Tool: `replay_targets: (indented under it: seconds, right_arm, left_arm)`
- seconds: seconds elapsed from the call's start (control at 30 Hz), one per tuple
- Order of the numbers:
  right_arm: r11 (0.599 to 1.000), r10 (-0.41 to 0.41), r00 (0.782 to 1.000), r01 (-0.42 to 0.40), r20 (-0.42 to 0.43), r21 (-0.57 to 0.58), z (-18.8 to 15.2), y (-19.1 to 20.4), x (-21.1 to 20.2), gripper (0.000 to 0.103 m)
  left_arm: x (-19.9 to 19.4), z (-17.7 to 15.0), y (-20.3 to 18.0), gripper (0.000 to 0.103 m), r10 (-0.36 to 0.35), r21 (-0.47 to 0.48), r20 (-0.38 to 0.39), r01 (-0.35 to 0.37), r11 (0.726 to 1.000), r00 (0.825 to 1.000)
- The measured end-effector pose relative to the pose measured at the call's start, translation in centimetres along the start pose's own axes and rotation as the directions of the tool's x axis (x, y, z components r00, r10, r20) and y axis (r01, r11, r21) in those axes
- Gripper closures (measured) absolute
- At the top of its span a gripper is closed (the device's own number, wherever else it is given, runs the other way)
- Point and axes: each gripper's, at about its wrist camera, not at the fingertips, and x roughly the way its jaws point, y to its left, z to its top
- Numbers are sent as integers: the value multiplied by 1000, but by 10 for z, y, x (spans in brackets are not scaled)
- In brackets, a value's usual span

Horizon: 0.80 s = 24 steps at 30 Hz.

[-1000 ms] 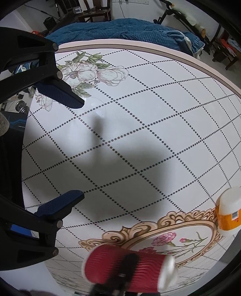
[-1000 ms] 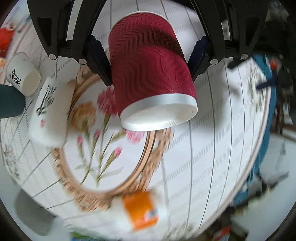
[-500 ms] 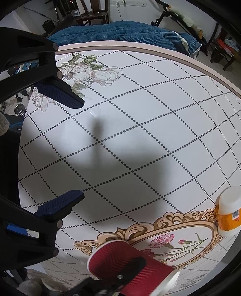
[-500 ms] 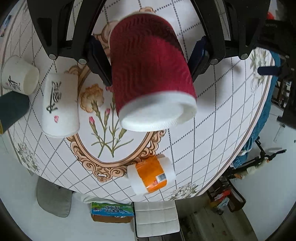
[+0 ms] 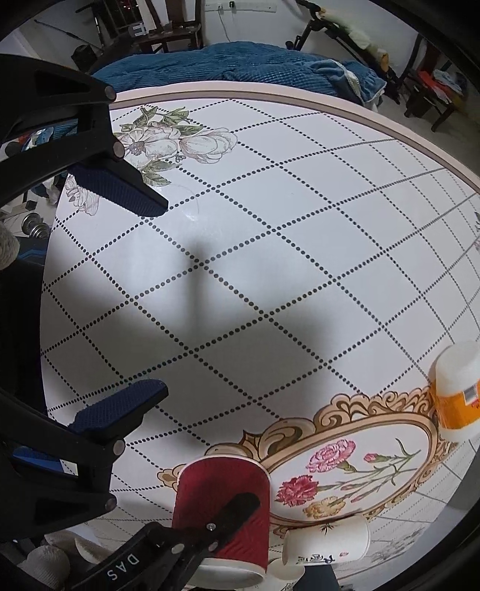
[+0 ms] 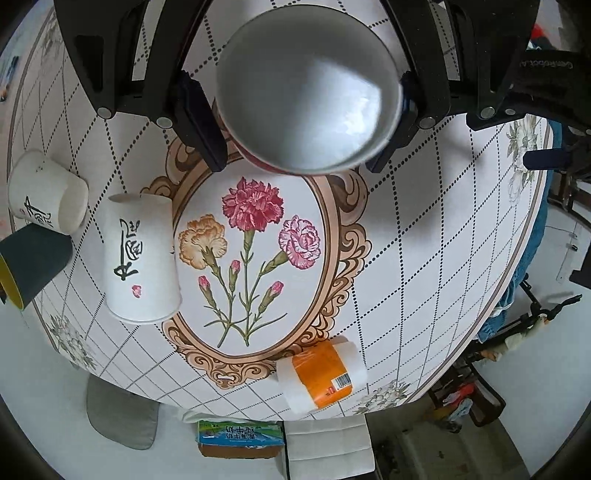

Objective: Flip cup upside down
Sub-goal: 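Lower the inverted red cup onto the floral oval and open the right tool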

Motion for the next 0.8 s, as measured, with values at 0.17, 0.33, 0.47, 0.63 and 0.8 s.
replay_targets:
  seconds: [0.17,0.33,0.47,0.63,0.8]
  right_arm:
    - [1000,9,1000,-8,-25,25,-3,1,-11,8]
    - [997,-42,999,41,2,69,-12,1,-41,5]
    - [984,-119,992,113,37,138,-26,-5,-77,5]
    - [957,-217,974,199,65,210,-45,-16,-124,5]
    - [945,-257,961,228,103,234,-63,-24,-166,5]
  left_arm:
    - [-16,-6,-1,13,16,17,52,-17,1000,999]
    - [-41,-19,-5,13,40,31,140,-45,999,989]
    - [-64,-29,-5,11,29,36,187,-37,999,982]
    - [-94,-41,-10,11,18,38,259,-29,999,966]
    - [-123,-64,-16,11,10,38,319,-23,999,948]
